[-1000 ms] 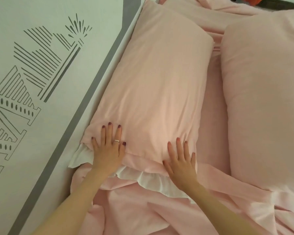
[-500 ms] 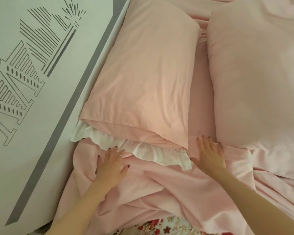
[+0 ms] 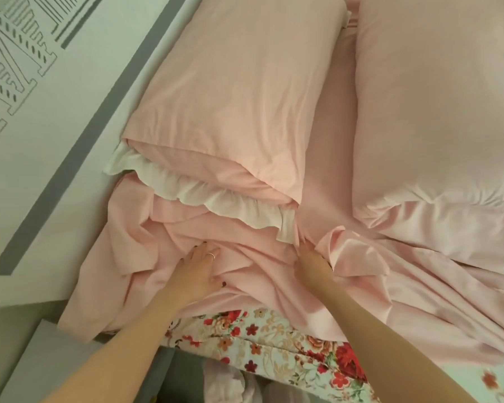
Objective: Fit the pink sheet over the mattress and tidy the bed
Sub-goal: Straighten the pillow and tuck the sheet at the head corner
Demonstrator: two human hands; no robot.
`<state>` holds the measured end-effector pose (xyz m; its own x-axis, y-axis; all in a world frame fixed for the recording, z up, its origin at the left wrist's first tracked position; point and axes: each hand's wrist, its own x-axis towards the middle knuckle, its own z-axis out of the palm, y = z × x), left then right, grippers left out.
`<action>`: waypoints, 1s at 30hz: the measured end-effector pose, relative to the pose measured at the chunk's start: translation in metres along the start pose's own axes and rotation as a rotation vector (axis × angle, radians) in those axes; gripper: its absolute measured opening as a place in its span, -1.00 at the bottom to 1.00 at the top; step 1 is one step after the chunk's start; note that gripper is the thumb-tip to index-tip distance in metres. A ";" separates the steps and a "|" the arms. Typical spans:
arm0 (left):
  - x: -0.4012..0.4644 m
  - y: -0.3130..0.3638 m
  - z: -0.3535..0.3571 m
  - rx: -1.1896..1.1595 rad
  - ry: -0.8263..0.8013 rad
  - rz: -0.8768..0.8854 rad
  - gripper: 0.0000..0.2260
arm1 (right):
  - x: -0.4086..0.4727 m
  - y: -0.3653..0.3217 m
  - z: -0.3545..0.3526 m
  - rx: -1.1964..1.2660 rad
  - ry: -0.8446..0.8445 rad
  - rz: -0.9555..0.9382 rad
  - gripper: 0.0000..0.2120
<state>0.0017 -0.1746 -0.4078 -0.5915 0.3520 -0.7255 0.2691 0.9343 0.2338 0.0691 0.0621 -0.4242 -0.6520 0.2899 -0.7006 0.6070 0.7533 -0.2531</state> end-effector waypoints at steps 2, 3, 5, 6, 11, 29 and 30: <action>-0.012 0.017 0.016 -0.023 0.004 -0.006 -0.22 | -0.011 0.008 0.002 0.010 0.007 -0.076 -0.64; -0.021 0.028 0.024 -0.009 0.036 -0.005 -0.20 | -0.019 0.014 0.002 0.003 -0.017 -0.140 -0.64; -0.031 0.048 0.033 0.043 0.149 0.001 -0.15 | -0.034 0.018 0.001 -0.075 -0.056 -0.270 -0.65; -0.033 0.056 0.035 0.063 0.216 -0.005 -0.12 | -0.042 0.019 0.000 -0.109 -0.047 -0.342 -0.66; -0.041 0.089 0.041 0.344 0.493 0.163 -0.19 | -0.092 0.027 -0.002 0.069 -0.226 -0.444 -0.80; -0.123 0.017 0.092 0.492 0.232 0.053 -0.90 | -0.116 0.027 0.043 -0.553 -0.186 -0.537 -0.75; -0.127 0.008 0.098 0.472 0.254 0.015 -0.88 | -0.113 0.028 0.046 -0.491 -0.228 -0.507 -0.74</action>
<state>0.1535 -0.2175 -0.3769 -0.7344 0.4225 -0.5312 0.5569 0.8224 -0.1158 0.1805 0.0235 -0.3829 -0.6551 -0.2537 -0.7116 -0.0515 0.9547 -0.2930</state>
